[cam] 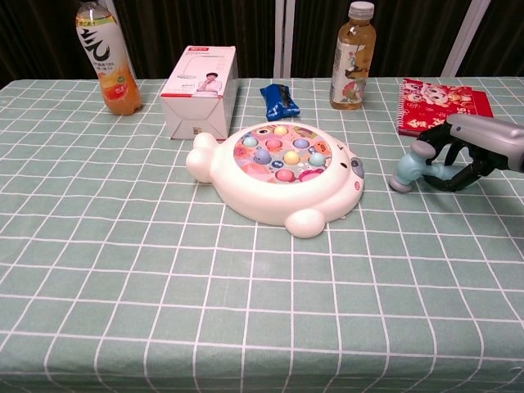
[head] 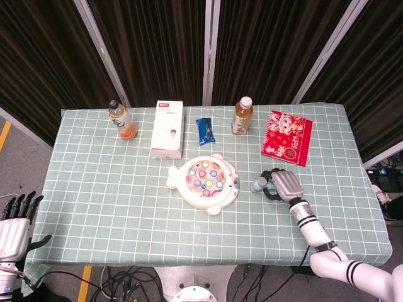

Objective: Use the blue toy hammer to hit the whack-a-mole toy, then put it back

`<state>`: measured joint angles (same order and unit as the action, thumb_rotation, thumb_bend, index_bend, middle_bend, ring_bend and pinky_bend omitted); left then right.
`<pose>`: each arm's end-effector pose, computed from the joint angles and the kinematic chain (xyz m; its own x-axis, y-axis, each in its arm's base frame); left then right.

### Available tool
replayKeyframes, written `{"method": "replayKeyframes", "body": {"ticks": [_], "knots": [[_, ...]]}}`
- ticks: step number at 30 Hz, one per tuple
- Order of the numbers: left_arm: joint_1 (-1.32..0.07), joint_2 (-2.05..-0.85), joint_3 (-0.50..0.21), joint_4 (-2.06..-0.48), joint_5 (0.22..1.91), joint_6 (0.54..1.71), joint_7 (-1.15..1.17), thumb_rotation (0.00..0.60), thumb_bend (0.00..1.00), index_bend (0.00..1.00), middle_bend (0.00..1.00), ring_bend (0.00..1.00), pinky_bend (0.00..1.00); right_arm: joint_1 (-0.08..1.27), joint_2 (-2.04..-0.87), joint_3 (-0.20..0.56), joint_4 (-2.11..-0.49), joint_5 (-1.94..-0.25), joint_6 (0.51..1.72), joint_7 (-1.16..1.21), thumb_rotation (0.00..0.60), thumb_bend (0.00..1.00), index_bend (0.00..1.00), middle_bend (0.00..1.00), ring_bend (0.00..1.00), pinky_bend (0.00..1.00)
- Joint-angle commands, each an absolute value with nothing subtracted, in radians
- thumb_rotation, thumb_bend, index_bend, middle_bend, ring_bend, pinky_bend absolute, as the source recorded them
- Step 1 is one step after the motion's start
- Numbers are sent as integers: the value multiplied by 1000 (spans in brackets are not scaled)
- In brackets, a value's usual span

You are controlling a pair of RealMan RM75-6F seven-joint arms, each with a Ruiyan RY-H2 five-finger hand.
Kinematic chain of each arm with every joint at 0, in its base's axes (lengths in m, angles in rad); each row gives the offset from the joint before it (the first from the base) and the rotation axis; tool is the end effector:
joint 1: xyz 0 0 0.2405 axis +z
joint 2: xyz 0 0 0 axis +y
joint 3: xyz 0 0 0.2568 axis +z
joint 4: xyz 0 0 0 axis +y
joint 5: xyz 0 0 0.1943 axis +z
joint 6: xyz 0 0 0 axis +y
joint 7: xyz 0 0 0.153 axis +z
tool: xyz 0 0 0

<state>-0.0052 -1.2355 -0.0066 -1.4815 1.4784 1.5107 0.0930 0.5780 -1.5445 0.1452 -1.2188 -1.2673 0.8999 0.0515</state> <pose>-0.3380 0.1552 0.1463 0.4891 0.0591 0.8702 0.8663 0.0830 -0.4926 -0.2497 -0.3428 0.0108 0.3085 -0.3397 0.8885 -0.9485 -0.1804 0.2604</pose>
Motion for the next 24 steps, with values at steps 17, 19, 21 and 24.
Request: {"method": "replayKeyframes", "body": {"ticks": [17, 19, 21, 24], "knots": [[-1, -1231, -3, -1490, 1479, 1509, 96, 600, 39, 106, 36, 0, 0, 574, -1582, 134, -1134, -1326, 926, 179, 600, 406, 538, 525, 362, 436], [-2, -1230, -2, -1491, 1481, 1508, 97, 600, 40, 106, 36, 0, 0, 573, -1589, 133, -1121, -1336, 936, 199, 600, 421, 558, 537, 375, 458], [-1, -1229, -1, -1491, 1481, 1508, 98, 600, 40, 106, 35, 0, 0, 572, -1592, 132, -1113, -1347, 945, 215, 600, 436, 577, 548, 386, 475], [-1, -1227, -1, -1492, 1480, 1507, 98, 600, 40, 106, 35, 0, 0, 572, -1586, 132, -1112, -1363, 959, 231, 600, 457, 602, 564, 403, 492]]}}
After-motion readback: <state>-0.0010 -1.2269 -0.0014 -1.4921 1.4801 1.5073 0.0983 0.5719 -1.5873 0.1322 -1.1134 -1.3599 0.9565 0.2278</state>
